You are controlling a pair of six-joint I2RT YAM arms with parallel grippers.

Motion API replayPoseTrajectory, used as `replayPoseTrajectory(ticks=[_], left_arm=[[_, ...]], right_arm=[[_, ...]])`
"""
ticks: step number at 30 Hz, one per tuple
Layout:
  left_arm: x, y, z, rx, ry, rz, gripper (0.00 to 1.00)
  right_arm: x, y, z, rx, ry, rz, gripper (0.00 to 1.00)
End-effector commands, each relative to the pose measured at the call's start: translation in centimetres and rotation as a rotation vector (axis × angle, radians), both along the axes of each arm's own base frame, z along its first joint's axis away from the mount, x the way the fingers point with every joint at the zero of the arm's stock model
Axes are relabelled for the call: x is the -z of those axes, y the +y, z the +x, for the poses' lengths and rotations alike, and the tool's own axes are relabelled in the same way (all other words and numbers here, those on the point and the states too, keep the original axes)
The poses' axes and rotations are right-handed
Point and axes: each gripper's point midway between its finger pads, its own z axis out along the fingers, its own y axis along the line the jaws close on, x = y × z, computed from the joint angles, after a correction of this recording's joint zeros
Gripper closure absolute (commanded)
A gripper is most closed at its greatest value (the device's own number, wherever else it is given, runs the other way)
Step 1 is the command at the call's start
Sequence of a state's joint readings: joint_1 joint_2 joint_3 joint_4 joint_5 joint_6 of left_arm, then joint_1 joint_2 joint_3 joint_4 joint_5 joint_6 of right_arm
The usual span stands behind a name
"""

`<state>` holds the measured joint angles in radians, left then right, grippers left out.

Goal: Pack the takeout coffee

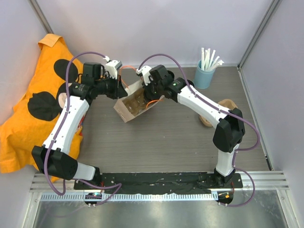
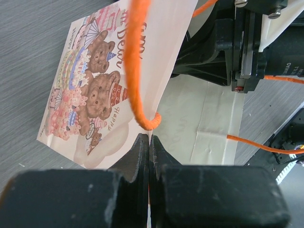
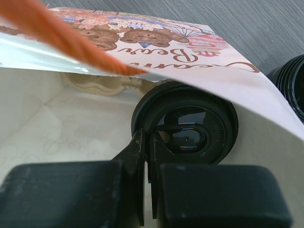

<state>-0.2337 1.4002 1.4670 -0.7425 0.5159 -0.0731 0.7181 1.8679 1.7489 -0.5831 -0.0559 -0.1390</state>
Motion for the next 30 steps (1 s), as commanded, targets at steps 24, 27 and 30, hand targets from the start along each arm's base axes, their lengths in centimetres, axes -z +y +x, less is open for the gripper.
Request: replayPoseTrajectory(ticks=[24,27,30], left_arm=[[-1.1,-0.1,0.3,-0.010,-0.058,-0.002,1.00],[-1.1,-0.1,0.4,-0.010,-0.056,-0.004,1.00],[-1.2,-0.3,0.4,-0.013,-0.046,-0.016,1.00]], right_arm=[[-4.4,1.4,0.5,0.008,-0.044,0.118,0.99],[-3.5,1.2,0.6,0.012,-0.040,0.101,0.99],[-3.0,1.1,0.7,0.014,-0.038,0.088,0.99]])
